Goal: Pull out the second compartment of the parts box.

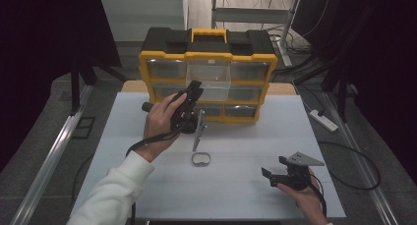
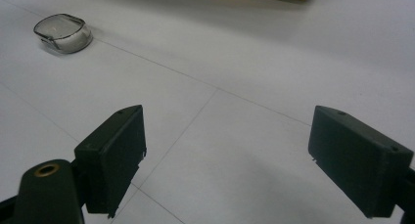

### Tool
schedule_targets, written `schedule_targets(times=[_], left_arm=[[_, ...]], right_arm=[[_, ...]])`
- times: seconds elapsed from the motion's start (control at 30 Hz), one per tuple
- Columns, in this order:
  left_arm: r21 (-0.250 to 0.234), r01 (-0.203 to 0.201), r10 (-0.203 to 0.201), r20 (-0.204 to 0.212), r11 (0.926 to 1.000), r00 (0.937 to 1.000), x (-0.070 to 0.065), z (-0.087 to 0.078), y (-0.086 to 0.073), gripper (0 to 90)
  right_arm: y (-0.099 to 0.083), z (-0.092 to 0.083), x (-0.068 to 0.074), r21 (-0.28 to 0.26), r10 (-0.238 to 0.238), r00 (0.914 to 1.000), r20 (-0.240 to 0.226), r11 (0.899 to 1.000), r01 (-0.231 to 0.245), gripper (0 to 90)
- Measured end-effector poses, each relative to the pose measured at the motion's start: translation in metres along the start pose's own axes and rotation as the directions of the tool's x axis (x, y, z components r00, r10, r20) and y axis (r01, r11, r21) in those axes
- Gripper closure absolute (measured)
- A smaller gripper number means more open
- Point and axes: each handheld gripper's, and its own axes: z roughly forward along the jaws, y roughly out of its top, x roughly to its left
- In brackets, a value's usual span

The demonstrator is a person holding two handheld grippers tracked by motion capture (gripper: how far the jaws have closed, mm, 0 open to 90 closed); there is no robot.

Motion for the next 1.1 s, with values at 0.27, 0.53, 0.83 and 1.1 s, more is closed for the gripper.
schedule_targets(times=[0.27, 0.53, 0.83, 1.1], left_arm=[[-0.015, 0.024, -0.024, 0.033, 0.9996, 0.9992, -0.002, -0.009, 0.005, 41.4], [-0.012, 0.048, -0.047, 0.106, 0.9988, 0.9932, -0.007, -0.018, 0.007, 27.6], [-0.016, 0.078, -0.074, 0.162, 0.9968, 0.9841, -0.014, -0.022, 0.006, 22.0], [-0.007, 0.104, -0.101, 0.194, 0.9945, 0.9757, -0.021, -0.024, 0.004, 21.8]], right_arm=[[0.000, 0.000, 0.000, 0.000, 0.000, 1.0000, 0.000, 1.000, 0.000, 13.5], [0.000, 0.000, 0.000, 0.000, 0.000, 1.0000, 0.000, 1.000, 0.000, 13.5], [0.000, 0.000, 0.000, 0.000, 0.000, 1.0000, -0.003, 1.000, 0.000, 13.5], [0.000, 0.000, 0.000, 0.000, -0.001, 1.0000, -0.004, 1.000, 0.001, 13.5]])
